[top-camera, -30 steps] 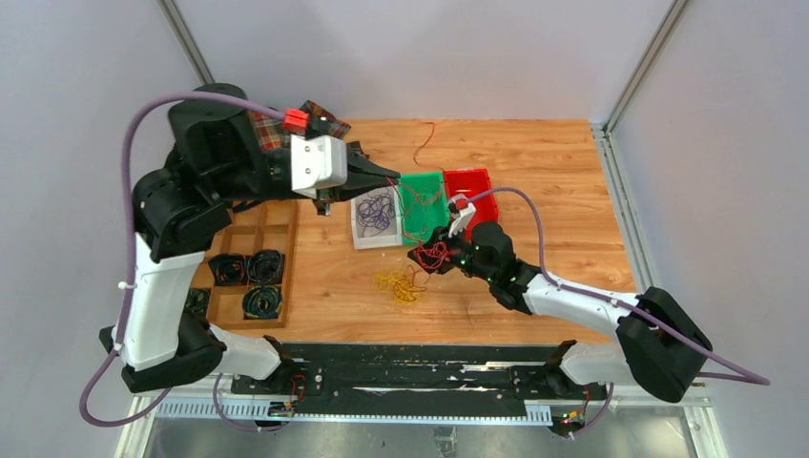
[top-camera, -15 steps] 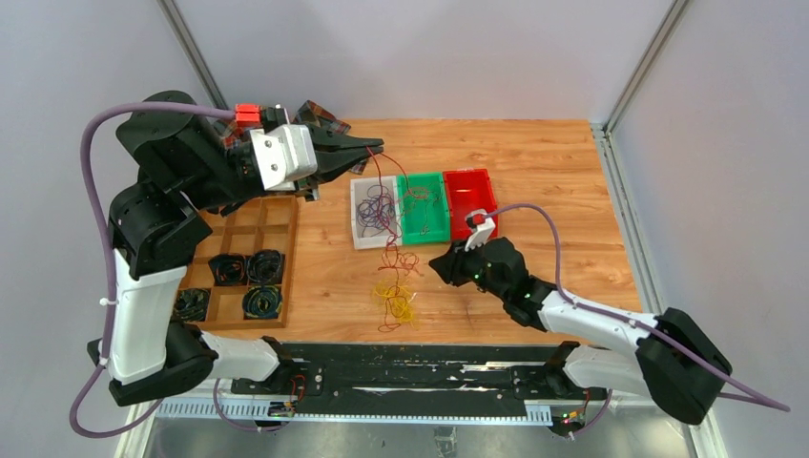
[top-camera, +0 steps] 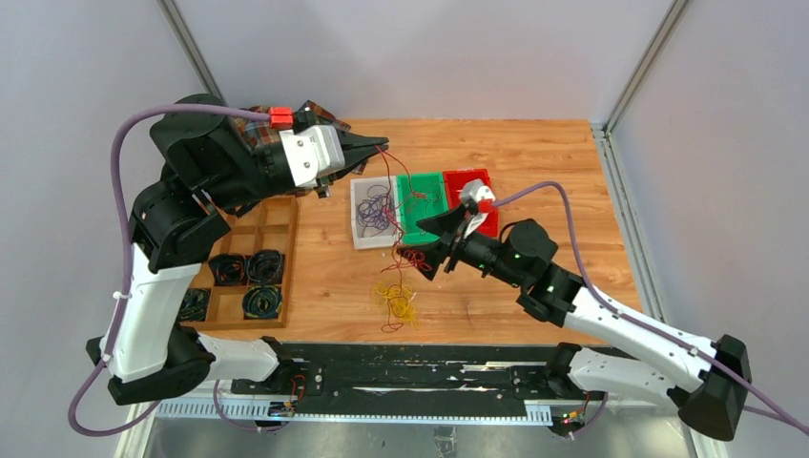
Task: Untangle the cables
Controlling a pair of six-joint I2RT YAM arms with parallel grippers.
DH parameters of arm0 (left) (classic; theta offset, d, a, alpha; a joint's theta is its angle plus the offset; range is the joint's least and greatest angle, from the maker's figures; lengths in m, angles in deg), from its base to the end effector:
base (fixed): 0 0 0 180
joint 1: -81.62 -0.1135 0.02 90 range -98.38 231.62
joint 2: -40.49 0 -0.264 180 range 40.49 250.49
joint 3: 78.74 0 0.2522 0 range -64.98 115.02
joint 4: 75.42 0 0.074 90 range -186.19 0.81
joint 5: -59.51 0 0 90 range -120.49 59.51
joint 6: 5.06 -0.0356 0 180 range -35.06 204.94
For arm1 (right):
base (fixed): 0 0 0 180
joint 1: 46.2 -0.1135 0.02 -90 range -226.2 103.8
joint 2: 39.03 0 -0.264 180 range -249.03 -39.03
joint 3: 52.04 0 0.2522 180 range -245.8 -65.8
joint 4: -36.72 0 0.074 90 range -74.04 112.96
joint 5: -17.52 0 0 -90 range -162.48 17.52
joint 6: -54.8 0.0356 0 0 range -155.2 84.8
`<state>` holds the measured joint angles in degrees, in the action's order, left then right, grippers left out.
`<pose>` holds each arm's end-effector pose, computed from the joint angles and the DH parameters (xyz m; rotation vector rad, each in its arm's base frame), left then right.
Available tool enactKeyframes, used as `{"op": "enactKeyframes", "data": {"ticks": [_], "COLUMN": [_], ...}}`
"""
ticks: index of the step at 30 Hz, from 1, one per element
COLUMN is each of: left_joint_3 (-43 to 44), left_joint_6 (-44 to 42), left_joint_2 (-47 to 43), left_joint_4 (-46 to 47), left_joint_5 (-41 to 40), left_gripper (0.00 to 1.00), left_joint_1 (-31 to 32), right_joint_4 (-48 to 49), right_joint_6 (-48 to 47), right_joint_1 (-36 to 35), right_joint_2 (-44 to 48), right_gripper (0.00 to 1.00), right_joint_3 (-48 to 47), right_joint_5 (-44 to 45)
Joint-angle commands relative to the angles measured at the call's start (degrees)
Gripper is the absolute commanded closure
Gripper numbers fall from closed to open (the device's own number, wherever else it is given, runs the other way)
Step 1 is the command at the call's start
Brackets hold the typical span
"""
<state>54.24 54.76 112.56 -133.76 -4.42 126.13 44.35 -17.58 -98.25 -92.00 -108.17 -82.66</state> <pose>0.1083 -0.1284 0.5898 1.2082 0.9799 -0.5445 0.1303 0.1773 0.3586 -0.5876 1.3605 1.1250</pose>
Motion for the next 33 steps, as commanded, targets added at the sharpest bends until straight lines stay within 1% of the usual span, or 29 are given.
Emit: {"op": "enactKeyframes", "data": {"ticks": [1,5,12,14,17,22,24,28,33], "left_joint_3": [0.81,0.73,1.06,1.07,1.17,1.89,2.31,3.74,7.21], "left_joint_6": [-1.56,-2.54,-3.75,-3.68,-3.66,-4.73,-5.52,-7.48,-9.8], "left_joint_2": [-0.66,-1.05,-1.4,-1.41,-1.49,-1.74,-1.8,-1.61,-0.12], "left_joint_4": [2.37,2.28,2.1,2.1,2.1,2.08,2.04,2.13,2.19], "left_joint_5": [-1.36,-1.61,-1.81,-1.71,-1.67,-2.24,-2.9,-4.71,-7.73], "left_gripper": [1.0,1.0,1.0,1.0,1.0,1.0,1.0,1.0,1.0], "left_joint_1": [0.58,0.58,0.58,0.58,0.59,0.58,0.58,0.6,0.63], "right_joint_4": [-1.64,1.07,1.1,1.52,1.4,-0.46,-0.64,-0.08,-0.2], "right_joint_6": [-6.63,-7.38,-8.3,-7.59,-6.37,-4.7,-4.27,-2.87,-0.95], "right_joint_1": [-3.76,-5.35,-6.72,-6.94,-7.0,-7.03,-6.95,-6.92,-6.42], "right_joint_2": [-4.87,-8.72,-11.72,-12.41,-13.54,-14.24,-13.34,-10.17,-5.96], "right_gripper": [0.24,0.25,0.27,0.33,0.48,0.88,0.99,0.99,0.99], "right_joint_3": [-1.6,-2.68,-3.8,-3.98,-4.62,-4.29,-2.67,3.05,11.62], "right_joint_5": [-7.15,-11.46,-11.3,-9.02,-6.66,-3.74,-1.9,4.43,16.52]}}
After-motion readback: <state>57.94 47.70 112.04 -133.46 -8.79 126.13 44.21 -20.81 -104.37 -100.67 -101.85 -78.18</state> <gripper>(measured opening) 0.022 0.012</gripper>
